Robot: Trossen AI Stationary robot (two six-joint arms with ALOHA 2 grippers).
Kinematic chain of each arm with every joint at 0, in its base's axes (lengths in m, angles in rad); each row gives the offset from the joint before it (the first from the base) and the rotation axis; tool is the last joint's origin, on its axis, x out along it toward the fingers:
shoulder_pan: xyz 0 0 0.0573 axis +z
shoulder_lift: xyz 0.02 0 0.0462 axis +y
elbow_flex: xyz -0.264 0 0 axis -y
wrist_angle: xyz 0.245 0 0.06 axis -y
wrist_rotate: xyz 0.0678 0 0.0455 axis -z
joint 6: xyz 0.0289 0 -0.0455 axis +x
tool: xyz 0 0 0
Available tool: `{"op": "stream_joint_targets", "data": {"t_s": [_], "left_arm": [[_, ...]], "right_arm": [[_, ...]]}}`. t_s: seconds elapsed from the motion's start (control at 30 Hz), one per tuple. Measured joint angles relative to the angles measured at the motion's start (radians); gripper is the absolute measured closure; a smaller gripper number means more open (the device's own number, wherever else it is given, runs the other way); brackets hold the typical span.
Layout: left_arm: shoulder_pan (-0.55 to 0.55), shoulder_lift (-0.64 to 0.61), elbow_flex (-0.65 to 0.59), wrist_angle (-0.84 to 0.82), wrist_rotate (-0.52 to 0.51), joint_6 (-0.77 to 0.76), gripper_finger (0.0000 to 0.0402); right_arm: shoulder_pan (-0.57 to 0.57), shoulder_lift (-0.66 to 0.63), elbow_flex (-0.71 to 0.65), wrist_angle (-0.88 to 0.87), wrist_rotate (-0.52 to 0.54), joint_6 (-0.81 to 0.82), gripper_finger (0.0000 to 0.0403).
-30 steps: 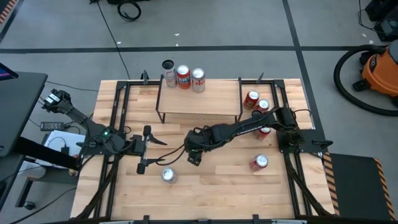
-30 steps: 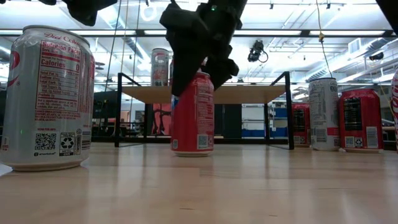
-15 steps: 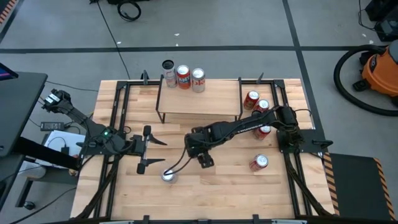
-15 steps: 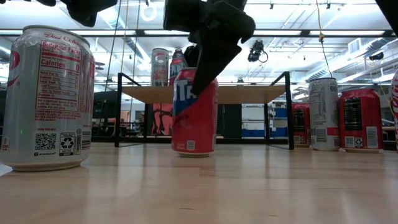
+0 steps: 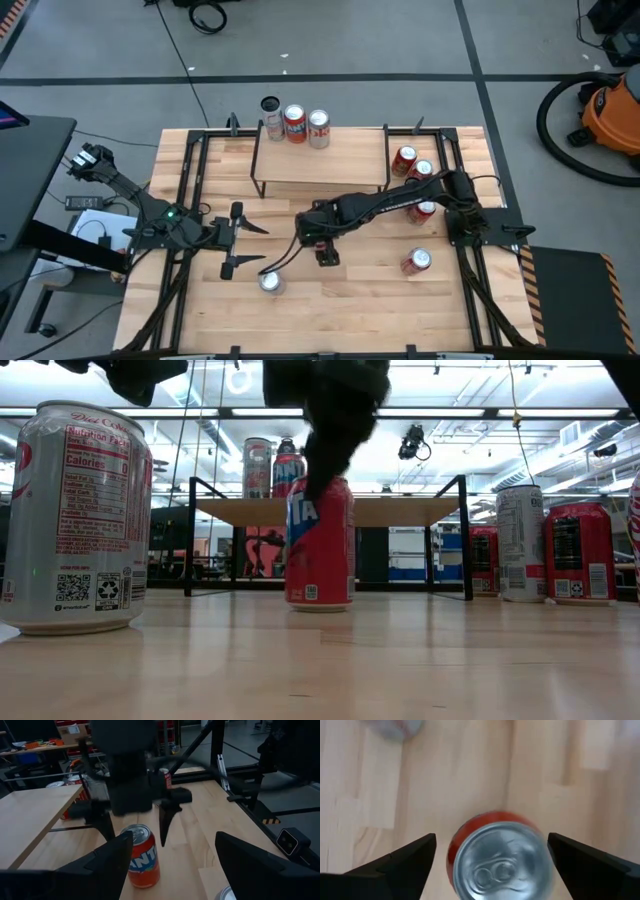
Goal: Place canned beverage on shelf
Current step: Put the center orange soda can on the shelf aligned with the other orange soda can
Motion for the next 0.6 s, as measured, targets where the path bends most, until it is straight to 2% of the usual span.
{"op": "stream_joint_targets", "data": {"t_s": [0.17,0.43,0.6], "left_arm": [[0.000,0.000,0.000,0.000,0.000,0.000,0.0109],[0.000,0.000,0.000,0.000,0.000,-0.003,0.0109],[0.000,0.000,0.000,0.000,0.000,-0.007,0.0109]], "right_arm": [[0.034,-0.003,0.081,-0.070,0.140,0.126,0.0013],[0.064,0.002,0.103,-0.091,0.339,0.602,0.0014],[0.083,0.006,0.060,-0.088,0.359,0.716,0.0014]]}}
